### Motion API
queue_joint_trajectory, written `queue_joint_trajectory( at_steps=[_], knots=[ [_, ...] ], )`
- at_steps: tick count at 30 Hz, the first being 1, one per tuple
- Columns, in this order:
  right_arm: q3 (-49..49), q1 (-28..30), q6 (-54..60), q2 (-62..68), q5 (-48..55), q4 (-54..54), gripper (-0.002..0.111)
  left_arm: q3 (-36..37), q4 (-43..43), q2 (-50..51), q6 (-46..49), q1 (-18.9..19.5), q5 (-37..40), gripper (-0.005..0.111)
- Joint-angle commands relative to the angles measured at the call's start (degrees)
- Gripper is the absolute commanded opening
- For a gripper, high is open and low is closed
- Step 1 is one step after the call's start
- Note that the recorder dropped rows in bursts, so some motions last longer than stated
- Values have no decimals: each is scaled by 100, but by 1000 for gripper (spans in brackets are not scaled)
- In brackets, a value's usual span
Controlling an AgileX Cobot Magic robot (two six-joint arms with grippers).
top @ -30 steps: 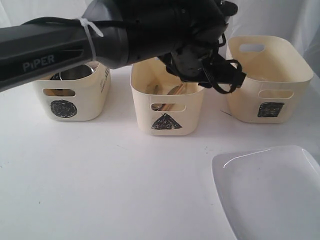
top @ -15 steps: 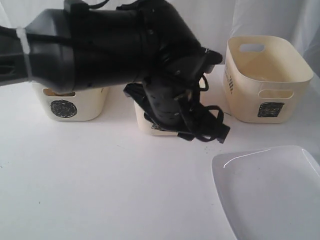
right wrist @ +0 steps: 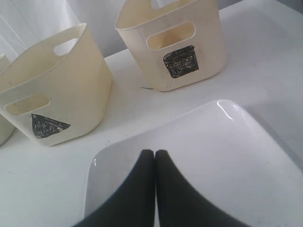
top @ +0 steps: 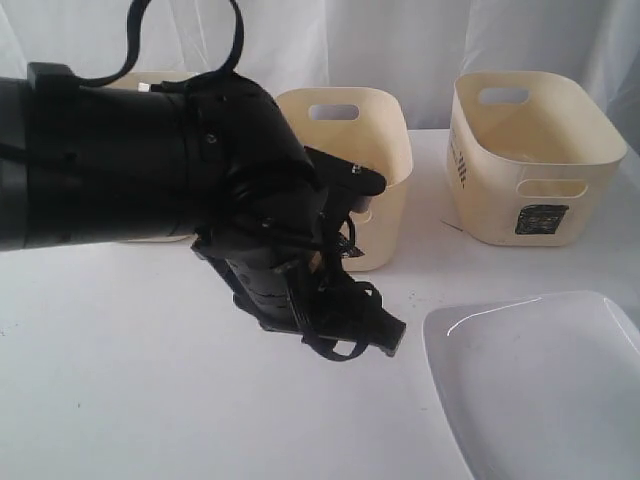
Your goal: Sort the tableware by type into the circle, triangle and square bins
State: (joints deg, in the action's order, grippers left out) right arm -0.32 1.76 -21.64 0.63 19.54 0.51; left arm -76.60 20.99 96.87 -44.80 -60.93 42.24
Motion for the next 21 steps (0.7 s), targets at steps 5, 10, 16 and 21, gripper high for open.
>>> queue_joint_trajectory(
  at_steps=[5, 10, 16, 21],
  knots=[
    [32, -2, -1, -16, -29, -20, 0, 37, -220, -94, 221, -34, 187, 49],
    [32, -2, -1, -16, -29, -20, 0, 219, -602, -459, 221, -23, -1256, 49],
    [32, -2, -1, -16, -29, -20, 0, 942, -602, -1315, 221, 26, -2724, 49],
    [32, -2, -1, -16, -29, -20, 0, 1673, -641, -2125, 238, 70, -2754, 49]
  ],
)
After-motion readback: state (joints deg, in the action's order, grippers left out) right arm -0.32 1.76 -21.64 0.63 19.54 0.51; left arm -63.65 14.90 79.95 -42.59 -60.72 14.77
